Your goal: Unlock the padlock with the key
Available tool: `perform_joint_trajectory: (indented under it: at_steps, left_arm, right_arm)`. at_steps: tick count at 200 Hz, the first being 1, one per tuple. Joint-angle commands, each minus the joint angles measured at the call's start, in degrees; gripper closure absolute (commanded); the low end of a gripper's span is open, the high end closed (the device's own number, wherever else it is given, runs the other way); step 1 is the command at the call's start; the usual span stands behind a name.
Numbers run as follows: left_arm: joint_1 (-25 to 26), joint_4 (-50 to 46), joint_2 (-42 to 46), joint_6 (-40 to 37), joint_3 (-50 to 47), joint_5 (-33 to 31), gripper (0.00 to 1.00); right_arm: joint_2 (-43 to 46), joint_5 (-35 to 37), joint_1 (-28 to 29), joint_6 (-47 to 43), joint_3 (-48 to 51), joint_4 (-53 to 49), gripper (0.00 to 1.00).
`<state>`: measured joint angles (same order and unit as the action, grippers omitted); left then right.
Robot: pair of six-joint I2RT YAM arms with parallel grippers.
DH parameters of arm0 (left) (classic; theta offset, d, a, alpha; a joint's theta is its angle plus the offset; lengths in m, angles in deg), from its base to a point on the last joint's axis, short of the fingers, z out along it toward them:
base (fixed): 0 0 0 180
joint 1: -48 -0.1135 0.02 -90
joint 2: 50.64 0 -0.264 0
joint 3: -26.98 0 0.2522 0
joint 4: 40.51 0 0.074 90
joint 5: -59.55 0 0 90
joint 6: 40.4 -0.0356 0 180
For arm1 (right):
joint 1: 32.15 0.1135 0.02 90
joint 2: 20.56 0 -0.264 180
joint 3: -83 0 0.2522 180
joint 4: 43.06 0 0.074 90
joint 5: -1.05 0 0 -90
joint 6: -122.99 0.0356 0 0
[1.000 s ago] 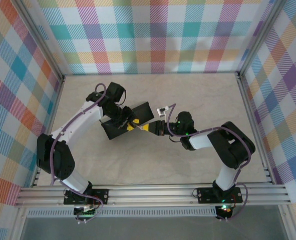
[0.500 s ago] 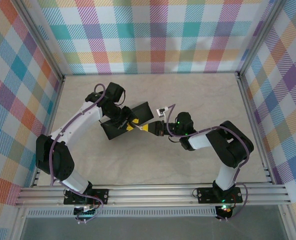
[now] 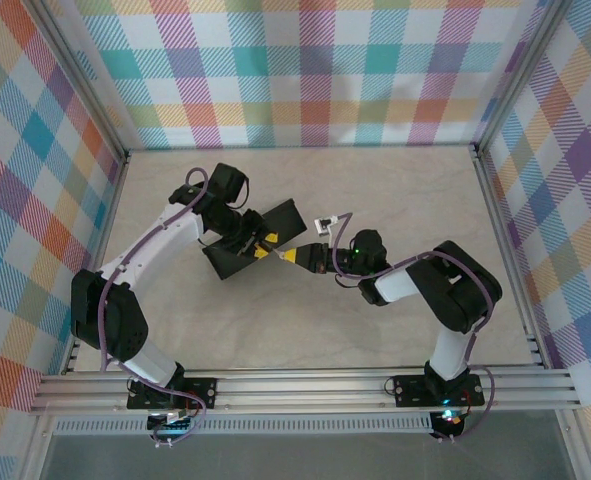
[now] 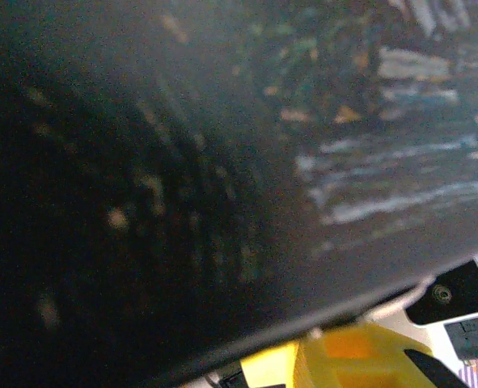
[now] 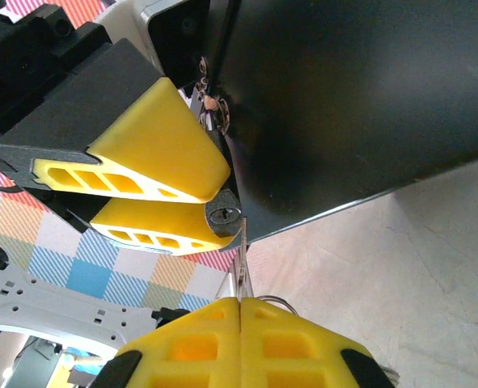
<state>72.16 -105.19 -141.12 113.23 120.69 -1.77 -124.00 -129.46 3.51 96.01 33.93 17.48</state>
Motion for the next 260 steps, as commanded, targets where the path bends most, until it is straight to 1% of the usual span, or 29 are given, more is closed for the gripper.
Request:
perform_joint_trajectory:
  at_steps: [1, 59, 90, 113, 156, 215, 260]
  left_arm:
    - [-0.6, 2.0, 2.2, -0.1, -0.1, 3.1, 1.0]
    - [-1.0, 0.7, 1.6, -1.4, 1.1, 3.1, 1.0]
    - [-1.0, 0.5, 1.6, -1.5, 1.3, 3.1, 1.0]
    - [-1.0, 0.6, 1.6, -1.5, 1.3, 3.1, 1.0]
    - [-0.9, 0.6, 1.5, -1.5, 1.7, 3.0, 1.0]
    - [-1.0, 0.6, 1.4, -1.5, 1.9, 3.0, 1.0]
    - [-1.0, 1.0, 1.7, -1.2, 1.7, 3.2, 1.0]
  right_arm:
    - [0.0, 0.8, 0.4, -0.2, 0.8, 4.2, 1.0]
    - [3.4, 2.0, 0.3, -3.2, 2.5, 0.9, 1.0]
    - [3.3, 1.9, 0.3, -2.5, 2.2, 2.7, 1.0]
    - [4.1, 1.8, 0.4, -2.8, 2.3, 2.2, 1.0]
    - [2.8, 1.6, 0.4, -1.1, 1.1, 4.7, 1.0]
    - [2.5, 1.1, 0.4, -0.8, -0.4, 3.6, 1.0]
    - [1.2, 0.8, 0.5, 0.2, -1.7, 4.6, 1.0]
